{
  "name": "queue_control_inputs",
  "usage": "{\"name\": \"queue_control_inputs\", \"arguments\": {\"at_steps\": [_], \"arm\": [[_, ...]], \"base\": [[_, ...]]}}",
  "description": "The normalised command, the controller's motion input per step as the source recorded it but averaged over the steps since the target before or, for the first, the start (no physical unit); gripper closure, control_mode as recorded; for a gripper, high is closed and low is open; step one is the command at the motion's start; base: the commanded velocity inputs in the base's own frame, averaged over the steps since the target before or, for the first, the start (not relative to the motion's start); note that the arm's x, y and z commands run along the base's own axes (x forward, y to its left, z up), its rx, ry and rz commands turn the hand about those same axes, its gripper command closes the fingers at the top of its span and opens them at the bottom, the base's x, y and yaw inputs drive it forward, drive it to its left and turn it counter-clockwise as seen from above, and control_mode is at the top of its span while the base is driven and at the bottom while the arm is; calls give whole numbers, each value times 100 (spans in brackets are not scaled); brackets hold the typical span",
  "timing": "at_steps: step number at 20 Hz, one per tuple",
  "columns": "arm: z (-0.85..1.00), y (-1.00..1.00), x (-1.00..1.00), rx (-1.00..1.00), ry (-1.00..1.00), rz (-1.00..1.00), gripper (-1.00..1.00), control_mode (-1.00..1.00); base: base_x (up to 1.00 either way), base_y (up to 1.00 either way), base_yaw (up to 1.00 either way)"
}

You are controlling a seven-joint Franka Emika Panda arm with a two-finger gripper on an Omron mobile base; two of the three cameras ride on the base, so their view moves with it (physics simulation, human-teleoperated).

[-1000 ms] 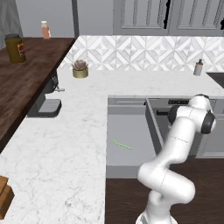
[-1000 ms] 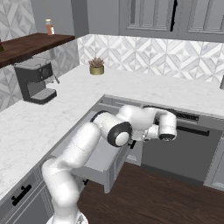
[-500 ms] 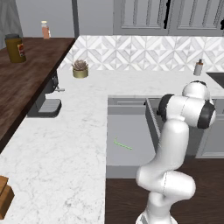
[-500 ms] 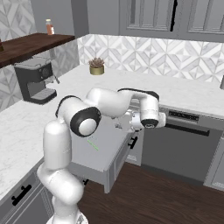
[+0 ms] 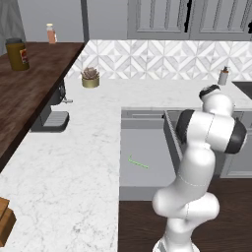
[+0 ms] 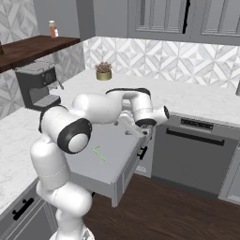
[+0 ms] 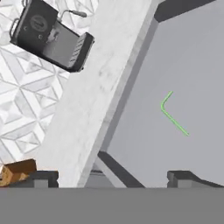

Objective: Take a straw from the drawer in front and place it inside the glass cup on the dining counter.

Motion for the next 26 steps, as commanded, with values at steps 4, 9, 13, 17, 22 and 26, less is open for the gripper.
{"name": "queue_control_inputs", "arguments": {"at_steps": [4, 9, 13, 17, 22, 26], "arm": [[-32, 16, 29, -28, 16, -15, -100, -100], [-52, 5, 35, -29, 17, -15, -100, -100], [-52, 0, 44, -25, 16, -11, -100, -100], [-54, 0, 37, -18, 15, -6, -100, -100], [-52, 0, 29, -12, 14, -1, -100, -100], [-43, 0, 25, -10, 10, 0, -100, -100]], "base": [[0, 0, 0], [0, 0, 0], [0, 0, 0], [0, 0, 0], [0, 0, 0], [0, 0, 0]]}}
